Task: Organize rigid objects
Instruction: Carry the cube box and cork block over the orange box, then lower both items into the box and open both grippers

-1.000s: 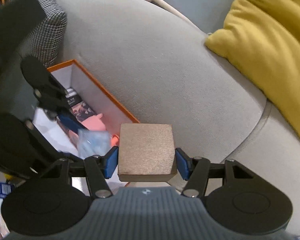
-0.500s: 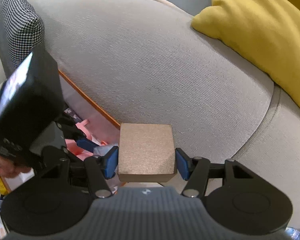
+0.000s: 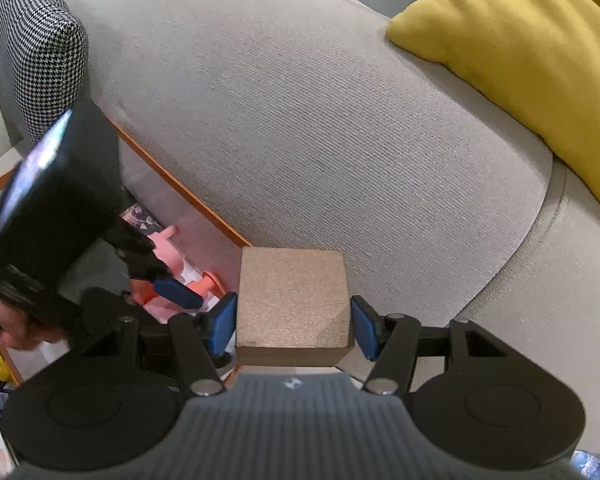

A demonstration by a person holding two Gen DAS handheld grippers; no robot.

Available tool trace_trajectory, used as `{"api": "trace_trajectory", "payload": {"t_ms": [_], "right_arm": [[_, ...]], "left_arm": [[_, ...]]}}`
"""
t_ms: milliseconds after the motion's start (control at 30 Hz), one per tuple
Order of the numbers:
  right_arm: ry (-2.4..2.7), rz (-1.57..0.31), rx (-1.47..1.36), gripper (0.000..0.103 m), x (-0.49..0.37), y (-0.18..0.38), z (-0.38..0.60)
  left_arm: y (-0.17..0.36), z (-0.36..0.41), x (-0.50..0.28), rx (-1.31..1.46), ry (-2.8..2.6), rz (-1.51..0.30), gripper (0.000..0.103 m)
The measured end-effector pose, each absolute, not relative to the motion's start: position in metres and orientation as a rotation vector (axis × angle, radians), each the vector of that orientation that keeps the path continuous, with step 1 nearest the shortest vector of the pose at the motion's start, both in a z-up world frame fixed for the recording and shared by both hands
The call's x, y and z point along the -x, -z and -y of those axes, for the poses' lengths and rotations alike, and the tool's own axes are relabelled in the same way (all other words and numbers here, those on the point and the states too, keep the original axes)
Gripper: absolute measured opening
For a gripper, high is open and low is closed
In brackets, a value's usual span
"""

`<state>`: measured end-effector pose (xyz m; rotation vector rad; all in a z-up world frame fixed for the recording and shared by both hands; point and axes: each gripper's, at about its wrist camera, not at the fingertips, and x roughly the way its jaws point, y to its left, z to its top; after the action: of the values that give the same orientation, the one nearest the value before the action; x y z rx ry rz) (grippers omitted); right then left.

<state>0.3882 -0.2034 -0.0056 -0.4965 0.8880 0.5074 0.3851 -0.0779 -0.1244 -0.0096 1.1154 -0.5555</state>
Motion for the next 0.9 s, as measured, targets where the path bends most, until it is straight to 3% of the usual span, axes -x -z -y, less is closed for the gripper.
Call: {"api": "trace_trajectory", "payload": {"t_ms": [167, 567, 900], "right_arm": [[-0.524, -0.892, 0.503, 0.061, -0.383, 0.004, 0.200], [-0.534, -0.906, 0.532, 0.061, -0.381, 0.006, 0.197], [-0.586, -0.884, 0.567, 0.061, -0.376, 0.001, 0.192]], "left_arm": [[0.129, 0.079, -0.375, -0.111, 0.558, -1.108, 0.040], [0.136, 0.088, -0.395, -0.092, 0.519, -1.091, 0.035], [0.087, 0.055, -0.376, -0.096, 0.525, -1.048, 0.035]]}}
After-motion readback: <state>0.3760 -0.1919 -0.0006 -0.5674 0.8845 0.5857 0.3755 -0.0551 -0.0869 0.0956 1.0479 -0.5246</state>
